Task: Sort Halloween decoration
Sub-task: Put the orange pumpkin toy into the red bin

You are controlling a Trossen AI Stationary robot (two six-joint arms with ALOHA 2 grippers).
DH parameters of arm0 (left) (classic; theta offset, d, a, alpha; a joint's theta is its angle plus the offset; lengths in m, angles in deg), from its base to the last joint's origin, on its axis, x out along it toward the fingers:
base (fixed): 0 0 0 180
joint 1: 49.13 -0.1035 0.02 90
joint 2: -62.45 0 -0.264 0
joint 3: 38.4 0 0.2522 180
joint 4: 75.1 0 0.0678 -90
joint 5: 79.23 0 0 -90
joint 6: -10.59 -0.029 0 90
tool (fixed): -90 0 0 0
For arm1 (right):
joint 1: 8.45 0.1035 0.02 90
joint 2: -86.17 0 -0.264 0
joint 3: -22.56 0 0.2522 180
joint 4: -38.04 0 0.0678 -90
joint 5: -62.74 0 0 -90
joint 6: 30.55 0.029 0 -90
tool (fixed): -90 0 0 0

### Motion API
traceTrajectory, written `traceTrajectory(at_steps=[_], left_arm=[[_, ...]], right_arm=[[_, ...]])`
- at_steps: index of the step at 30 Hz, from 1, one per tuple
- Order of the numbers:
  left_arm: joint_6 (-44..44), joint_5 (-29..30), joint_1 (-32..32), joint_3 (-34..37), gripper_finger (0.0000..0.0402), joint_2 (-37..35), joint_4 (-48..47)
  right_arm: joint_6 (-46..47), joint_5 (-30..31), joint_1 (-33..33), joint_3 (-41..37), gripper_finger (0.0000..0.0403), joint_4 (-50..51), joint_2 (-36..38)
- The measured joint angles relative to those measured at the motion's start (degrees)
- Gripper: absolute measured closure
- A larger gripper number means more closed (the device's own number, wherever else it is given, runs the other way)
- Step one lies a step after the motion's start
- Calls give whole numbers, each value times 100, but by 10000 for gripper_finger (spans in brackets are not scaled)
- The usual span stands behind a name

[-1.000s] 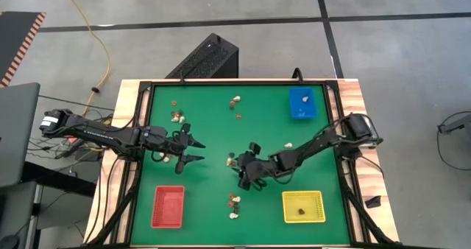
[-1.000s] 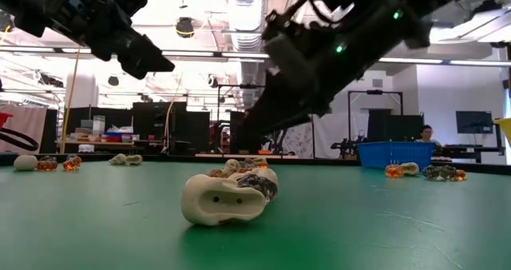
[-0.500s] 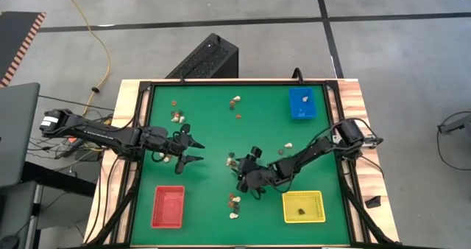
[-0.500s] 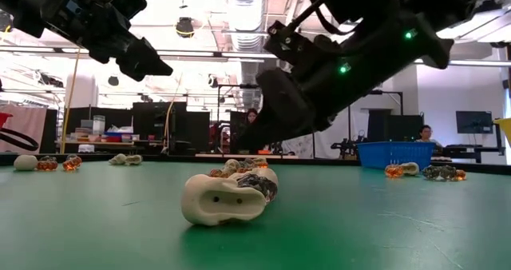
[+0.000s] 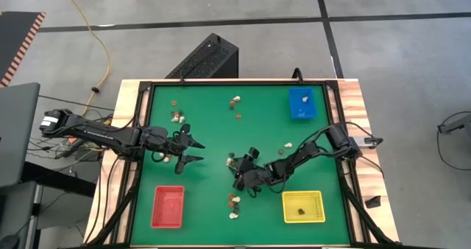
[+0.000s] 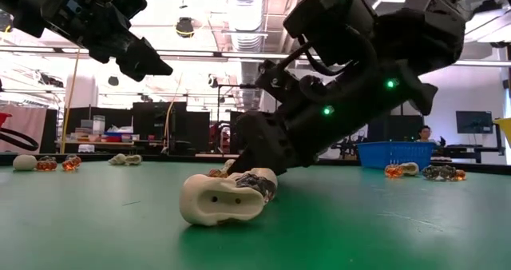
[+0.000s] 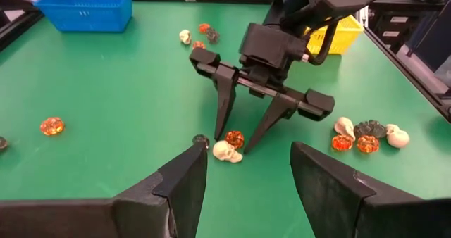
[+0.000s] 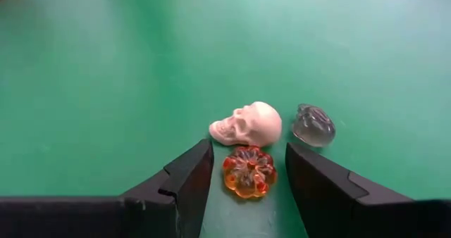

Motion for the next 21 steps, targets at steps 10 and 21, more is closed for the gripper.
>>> traceTrajectory(at_steps=[10, 21], left_arm=[[0, 0, 0, 0, 208, 0, -10], [-171, 1, 0, 0, 207, 0, -106]], right_arm=[[46, -46, 61, 2, 257, 133, 48], [-1123, -796, 235, 635, 257, -657, 34]])
